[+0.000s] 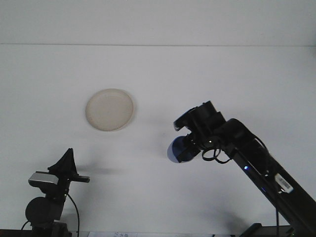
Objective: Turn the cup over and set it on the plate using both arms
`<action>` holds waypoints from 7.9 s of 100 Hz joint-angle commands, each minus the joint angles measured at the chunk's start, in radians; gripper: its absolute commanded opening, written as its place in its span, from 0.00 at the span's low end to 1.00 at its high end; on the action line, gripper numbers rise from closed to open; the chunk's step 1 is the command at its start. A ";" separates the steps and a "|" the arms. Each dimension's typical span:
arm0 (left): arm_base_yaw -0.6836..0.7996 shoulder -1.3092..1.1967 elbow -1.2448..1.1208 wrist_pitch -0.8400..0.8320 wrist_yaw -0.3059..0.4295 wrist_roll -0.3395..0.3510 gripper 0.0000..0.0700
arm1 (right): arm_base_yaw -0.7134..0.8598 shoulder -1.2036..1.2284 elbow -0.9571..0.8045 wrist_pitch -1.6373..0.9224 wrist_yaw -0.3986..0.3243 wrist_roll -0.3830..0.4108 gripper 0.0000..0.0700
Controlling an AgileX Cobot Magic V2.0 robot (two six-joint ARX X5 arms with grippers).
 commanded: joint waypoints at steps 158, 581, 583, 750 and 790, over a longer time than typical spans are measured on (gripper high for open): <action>0.000 -0.002 -0.019 0.015 0.004 -0.003 0.02 | -0.134 -0.063 0.053 0.102 -0.047 -0.040 0.53; -0.410 1.735 1.680 -1.007 0.080 -0.002 0.01 | -0.536 -1.162 -0.789 0.601 0.132 0.138 0.00; -0.387 1.735 1.688 -1.004 0.065 -0.003 0.01 | -0.536 -1.162 -0.789 0.601 0.132 0.138 0.00; -0.069 1.683 1.731 -0.934 -0.092 -0.065 0.79 | -0.536 -1.162 -0.789 0.601 0.132 0.139 0.00; -0.130 1.095 1.228 -0.633 -0.095 -0.105 0.78 | -0.536 -1.162 -0.789 0.601 0.132 0.139 0.00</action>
